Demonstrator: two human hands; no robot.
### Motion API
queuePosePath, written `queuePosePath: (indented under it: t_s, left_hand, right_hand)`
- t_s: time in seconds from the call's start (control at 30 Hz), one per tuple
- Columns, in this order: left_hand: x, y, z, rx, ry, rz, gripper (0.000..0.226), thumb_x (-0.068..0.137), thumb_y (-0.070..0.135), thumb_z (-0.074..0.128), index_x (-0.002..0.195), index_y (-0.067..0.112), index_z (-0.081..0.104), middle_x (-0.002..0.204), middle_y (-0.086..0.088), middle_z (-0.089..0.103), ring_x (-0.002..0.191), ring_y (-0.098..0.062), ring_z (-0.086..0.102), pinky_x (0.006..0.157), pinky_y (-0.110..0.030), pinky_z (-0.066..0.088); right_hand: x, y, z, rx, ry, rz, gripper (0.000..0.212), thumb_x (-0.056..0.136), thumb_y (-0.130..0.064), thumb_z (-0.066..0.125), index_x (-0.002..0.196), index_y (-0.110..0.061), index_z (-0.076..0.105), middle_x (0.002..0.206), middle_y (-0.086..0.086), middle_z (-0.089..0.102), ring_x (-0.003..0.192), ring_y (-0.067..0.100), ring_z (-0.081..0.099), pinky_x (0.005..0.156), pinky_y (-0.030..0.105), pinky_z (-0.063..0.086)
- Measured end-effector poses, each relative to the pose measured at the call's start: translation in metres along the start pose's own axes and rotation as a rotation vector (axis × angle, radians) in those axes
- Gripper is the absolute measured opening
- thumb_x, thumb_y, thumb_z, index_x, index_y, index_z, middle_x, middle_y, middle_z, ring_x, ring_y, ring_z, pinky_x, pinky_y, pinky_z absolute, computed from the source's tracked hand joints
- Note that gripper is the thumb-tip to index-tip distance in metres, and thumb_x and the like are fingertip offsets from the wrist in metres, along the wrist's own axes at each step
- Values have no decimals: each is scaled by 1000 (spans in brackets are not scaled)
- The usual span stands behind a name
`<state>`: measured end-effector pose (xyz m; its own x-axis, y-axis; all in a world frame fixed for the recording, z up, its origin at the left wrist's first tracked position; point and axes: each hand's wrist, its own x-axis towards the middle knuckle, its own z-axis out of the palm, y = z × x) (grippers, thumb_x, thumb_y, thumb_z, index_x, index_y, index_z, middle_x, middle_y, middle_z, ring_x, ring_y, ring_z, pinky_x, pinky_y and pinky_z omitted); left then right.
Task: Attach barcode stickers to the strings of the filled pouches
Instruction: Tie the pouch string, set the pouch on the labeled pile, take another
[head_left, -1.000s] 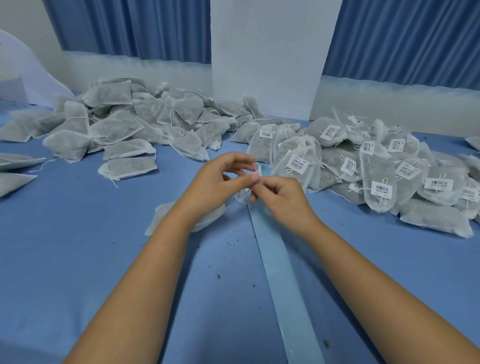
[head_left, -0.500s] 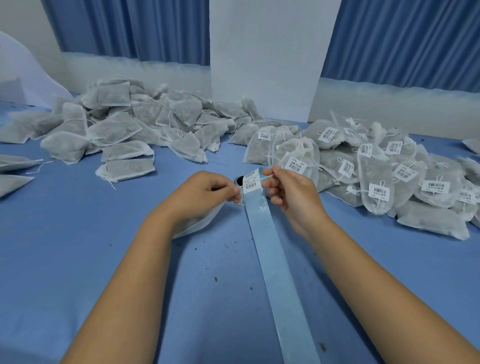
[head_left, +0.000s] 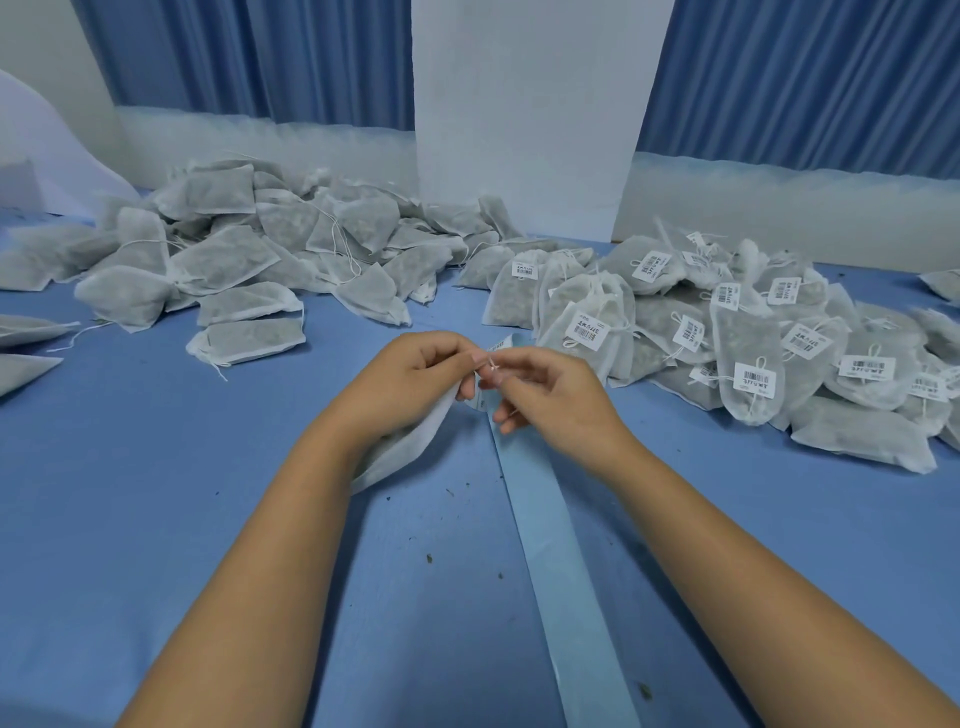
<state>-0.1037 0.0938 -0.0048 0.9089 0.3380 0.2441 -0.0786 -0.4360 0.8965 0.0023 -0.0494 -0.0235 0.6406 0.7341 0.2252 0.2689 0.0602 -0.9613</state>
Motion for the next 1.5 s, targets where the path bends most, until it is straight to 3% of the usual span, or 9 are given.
queuePosePath:
  t_s: [0.1,0.3,0.47,0.67,0.8,0.97,1.13,1.3,1.5]
  left_hand:
    - [-1,5,-1,-157,-11,-11,26,99,17,57,79,15,74,66,8,65,61,-3,54,65,-8,43]
    - [1,5,0,-375,-67,-28,20,93,9,63,110,16,74,109,2,76,88,-2,68,77,-12,50]
    - [3,-3,-3,-73,14,-29,25,97,10,61,118,19,71,111,9,74,113,-7,65,91,-21,51]
    - [-2,6,-2,78,-142,-55,25,97,18,60,85,34,77,82,13,73,75,2,59,68,-12,42]
    - [-5,15,6,-50,-226,-82,28,98,23,58,74,26,73,74,9,65,69,-2,55,62,-9,39]
    - [-3,14,4,-175,-153,-115,27,99,21,53,80,23,72,78,8,69,77,-1,59,64,-19,37]
    - [-2,12,1,-254,-100,-139,35,98,14,50,75,25,72,78,4,72,70,-1,62,54,-9,42]
    - [-1,10,2,-295,-111,-136,35,99,14,47,72,22,68,76,-1,72,67,-5,62,54,-10,43]
    - [0,7,3,-195,-104,-155,33,96,17,50,72,27,70,84,0,75,73,-3,64,60,-13,43]
  right_hand:
    - [0,3,0,-60,62,-68,19,96,-6,58,92,-18,72,72,-2,67,55,10,62,60,21,54]
    - [-3,6,1,-423,130,-252,16,95,-13,62,87,-20,74,60,-11,61,56,6,56,62,20,46]
    - [-8,4,4,-689,70,-469,13,94,-14,60,91,-7,71,77,-5,53,70,11,49,65,27,42]
    - [-5,0,-8,-719,259,-580,10,91,-14,66,95,-10,75,91,-5,47,78,1,45,65,21,41]
    - [-2,-1,-8,-413,151,-362,14,91,-14,68,99,-23,76,98,-6,54,79,-2,53,71,11,39]
    - [0,-4,-8,-263,186,-128,24,90,-18,68,102,-38,64,115,-3,55,71,-1,58,78,20,47]
    - [-2,-12,-10,-135,113,-113,18,88,-8,68,83,-25,72,79,-12,69,70,9,54,68,20,46]
    - [-6,-15,-8,-45,-23,-55,18,90,-9,66,84,-23,75,73,-10,71,68,-2,58,59,9,42]
    - [-2,-10,-6,-87,1,62,19,89,-10,65,75,-23,68,75,-4,64,68,5,55,57,13,41]
